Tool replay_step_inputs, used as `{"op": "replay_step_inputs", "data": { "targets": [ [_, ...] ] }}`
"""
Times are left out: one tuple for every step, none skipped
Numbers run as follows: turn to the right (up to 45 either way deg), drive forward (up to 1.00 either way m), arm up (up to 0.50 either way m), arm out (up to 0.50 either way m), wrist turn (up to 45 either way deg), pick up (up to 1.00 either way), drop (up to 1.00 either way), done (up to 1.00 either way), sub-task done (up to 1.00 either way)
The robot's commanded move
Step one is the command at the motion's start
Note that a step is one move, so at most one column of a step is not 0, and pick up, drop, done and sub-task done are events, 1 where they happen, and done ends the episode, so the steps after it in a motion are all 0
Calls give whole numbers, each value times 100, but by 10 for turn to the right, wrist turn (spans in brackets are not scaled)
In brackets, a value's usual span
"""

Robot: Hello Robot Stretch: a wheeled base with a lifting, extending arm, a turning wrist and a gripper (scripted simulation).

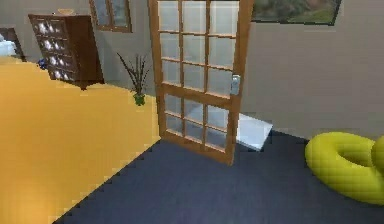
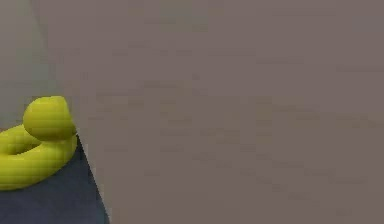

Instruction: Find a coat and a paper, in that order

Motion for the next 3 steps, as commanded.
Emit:
{"op": "replay_step_inputs", "data": {
  "targets": [
    [-120,0,0,0,0,0,0,0,0],
    [0,40,0,0,0,0,0,0,0],
    [-360,0,0,0,0,0,0,0,0]
  ]
}}
